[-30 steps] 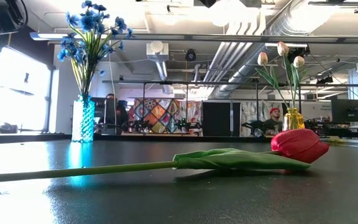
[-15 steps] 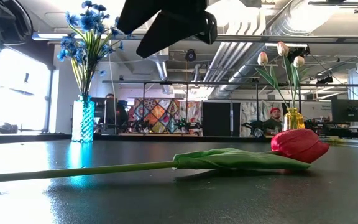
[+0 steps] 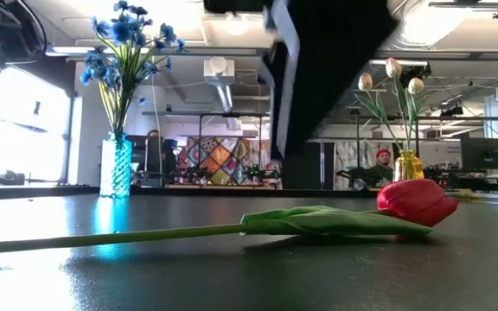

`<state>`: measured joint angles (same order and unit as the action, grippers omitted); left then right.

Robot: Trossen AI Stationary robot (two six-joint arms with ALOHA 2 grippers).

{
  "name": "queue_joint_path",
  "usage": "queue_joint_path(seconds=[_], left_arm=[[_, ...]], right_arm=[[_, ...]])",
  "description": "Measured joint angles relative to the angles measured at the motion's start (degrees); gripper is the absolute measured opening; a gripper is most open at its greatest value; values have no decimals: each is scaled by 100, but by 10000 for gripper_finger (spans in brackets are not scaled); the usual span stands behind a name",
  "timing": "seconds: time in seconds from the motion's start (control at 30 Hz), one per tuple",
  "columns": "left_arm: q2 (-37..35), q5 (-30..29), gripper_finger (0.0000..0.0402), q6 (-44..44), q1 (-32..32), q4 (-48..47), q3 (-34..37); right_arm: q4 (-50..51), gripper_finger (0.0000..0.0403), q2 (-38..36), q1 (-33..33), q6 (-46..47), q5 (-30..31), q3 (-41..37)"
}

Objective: Sort flowers into vase by color
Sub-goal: Put the red flower into the red vase

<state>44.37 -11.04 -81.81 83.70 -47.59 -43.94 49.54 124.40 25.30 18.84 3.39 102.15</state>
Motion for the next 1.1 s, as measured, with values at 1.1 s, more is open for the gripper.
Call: queue_joint_path(seconds=[1.1], left_arm=[[134,-456,165,-1314,-4,-64,-13]], right_arm=[[319,102,470,-184,1834,-399,369]])
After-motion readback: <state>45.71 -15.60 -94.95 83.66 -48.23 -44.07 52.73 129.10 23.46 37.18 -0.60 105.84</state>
